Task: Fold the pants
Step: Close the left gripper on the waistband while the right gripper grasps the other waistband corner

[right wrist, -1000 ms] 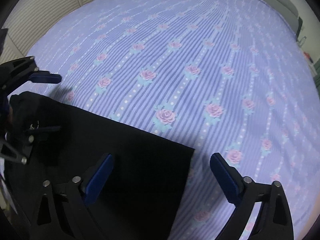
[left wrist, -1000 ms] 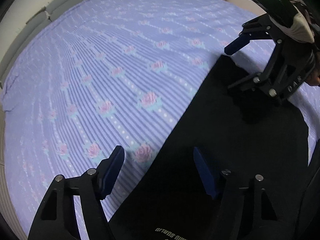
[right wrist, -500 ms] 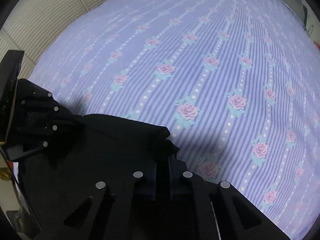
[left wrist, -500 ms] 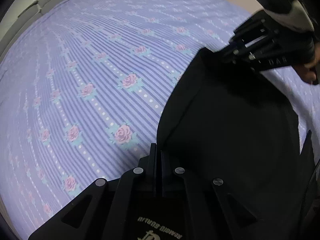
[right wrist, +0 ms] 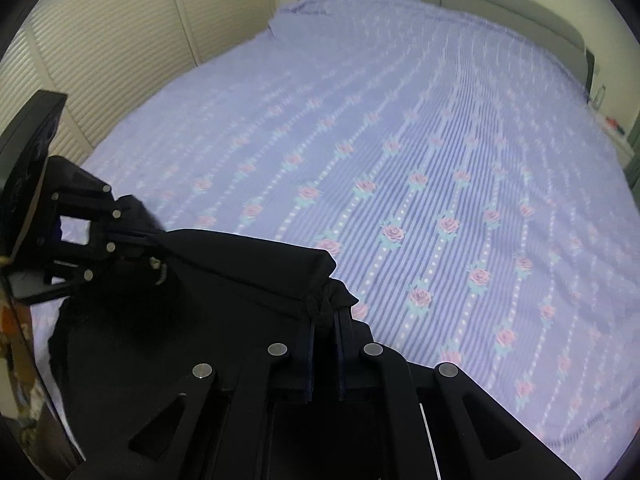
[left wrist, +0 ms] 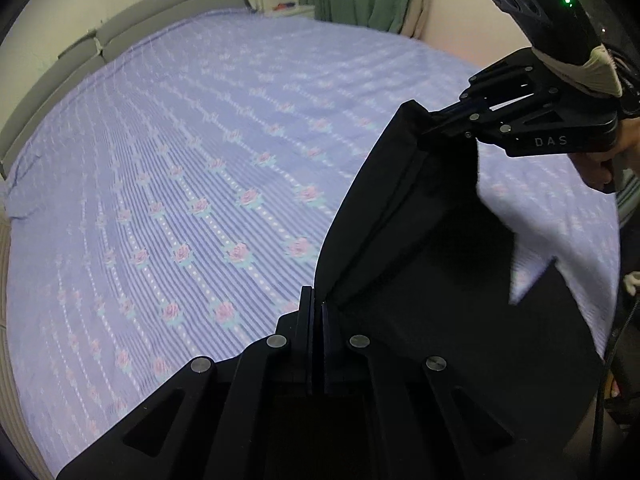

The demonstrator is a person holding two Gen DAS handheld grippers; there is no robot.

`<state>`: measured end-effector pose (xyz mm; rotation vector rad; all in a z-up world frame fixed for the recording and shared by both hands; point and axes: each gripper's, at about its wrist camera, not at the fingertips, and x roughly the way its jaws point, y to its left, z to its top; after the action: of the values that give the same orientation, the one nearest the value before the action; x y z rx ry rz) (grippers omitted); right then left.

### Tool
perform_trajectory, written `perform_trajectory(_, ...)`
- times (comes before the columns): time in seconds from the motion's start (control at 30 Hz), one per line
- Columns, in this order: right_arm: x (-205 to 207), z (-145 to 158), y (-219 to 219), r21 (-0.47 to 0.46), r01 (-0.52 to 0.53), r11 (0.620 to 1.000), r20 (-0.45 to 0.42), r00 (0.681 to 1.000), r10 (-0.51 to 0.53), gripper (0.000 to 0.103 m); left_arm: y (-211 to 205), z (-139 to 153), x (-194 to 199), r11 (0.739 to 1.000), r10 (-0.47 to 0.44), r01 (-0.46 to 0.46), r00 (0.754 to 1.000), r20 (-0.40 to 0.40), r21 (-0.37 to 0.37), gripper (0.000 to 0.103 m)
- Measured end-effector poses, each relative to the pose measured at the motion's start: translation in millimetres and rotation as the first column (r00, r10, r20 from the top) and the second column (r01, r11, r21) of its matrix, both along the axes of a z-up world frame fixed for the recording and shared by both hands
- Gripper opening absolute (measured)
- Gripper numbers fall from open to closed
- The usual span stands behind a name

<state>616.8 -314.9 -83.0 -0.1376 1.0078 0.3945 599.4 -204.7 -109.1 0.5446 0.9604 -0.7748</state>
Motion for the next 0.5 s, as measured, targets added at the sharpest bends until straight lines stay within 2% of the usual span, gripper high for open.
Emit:
perform_trajectory(0.23, -86.8, 39.1, 5.7, -0.042, -0.015, 0.999, 0.106, 0.994, 0.019, 0.008, 3.7, 35.9, -78.7, 1.000, -0.024, 0.024, 0.999, 0.033, -0.003, 0.005)
perform_trajectory(0.5, -180.9, 55.8, 7.3, -0.047, -0.017, 0.999, 0.163, 0.986, 0.024, 0.008, 3.9, 53.8, -170.9, 0.999, -0.034, 0.036, 0.996, 0.077, -0.031, 0.005)
